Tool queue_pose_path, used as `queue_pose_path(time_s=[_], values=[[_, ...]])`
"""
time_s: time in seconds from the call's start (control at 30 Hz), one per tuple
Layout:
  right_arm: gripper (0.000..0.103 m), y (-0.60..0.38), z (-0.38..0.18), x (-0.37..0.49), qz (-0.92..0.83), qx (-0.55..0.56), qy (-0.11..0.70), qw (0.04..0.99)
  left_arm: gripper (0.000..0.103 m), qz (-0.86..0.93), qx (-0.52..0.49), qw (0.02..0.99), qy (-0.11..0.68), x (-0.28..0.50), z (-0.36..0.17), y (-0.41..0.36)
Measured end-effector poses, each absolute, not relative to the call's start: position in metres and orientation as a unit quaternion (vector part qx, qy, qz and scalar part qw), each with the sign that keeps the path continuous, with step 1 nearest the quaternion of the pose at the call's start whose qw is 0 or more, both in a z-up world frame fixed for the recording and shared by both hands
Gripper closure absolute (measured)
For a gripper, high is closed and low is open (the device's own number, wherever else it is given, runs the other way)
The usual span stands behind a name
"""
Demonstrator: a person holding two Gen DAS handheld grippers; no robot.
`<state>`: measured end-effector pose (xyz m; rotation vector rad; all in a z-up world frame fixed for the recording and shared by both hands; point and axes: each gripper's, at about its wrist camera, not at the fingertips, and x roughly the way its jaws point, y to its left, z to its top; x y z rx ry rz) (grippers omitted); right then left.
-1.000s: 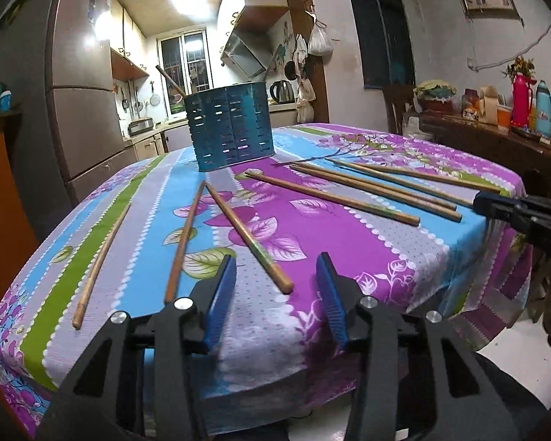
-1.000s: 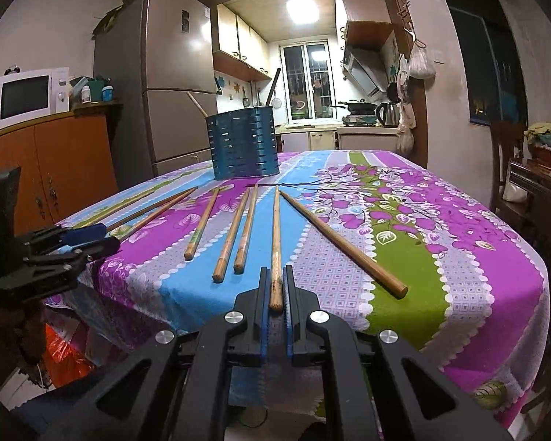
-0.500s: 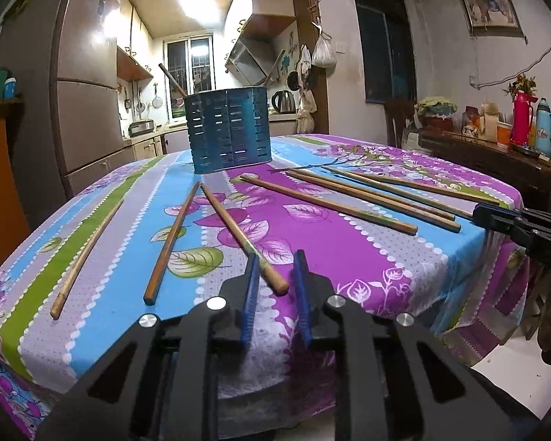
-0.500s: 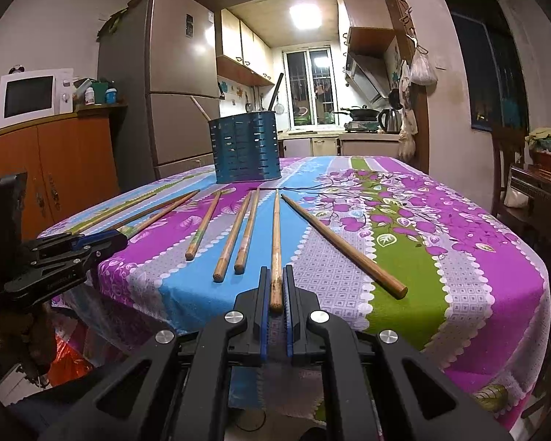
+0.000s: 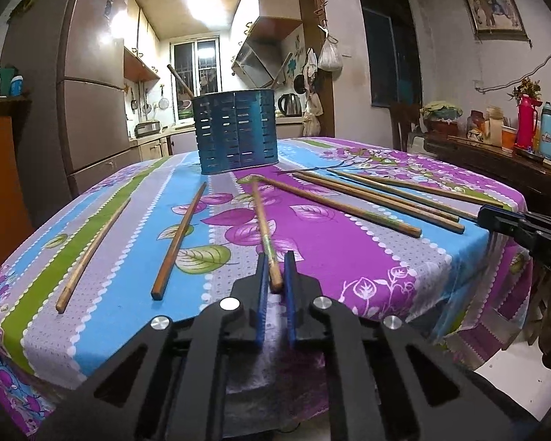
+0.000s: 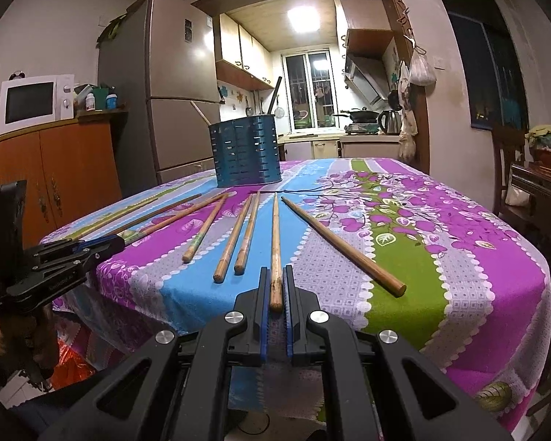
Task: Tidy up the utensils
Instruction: 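Close the right tool on a chopstick while the left tool grasps another, then lift the right tool's chopstick into the blue holder while the left tool inserts its own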
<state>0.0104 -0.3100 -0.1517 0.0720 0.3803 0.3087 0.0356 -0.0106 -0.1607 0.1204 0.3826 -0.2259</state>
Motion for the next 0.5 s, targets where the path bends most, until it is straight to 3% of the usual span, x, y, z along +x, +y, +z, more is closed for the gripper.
queue_pose_path(time_s=[0.5], values=[[0.095,-0.318,-0.117,0.003,0.148,0.015,0.163,0.975,0.098,-0.094,0.078,0.987,0.104,0.014,-0.103,-0.008]])
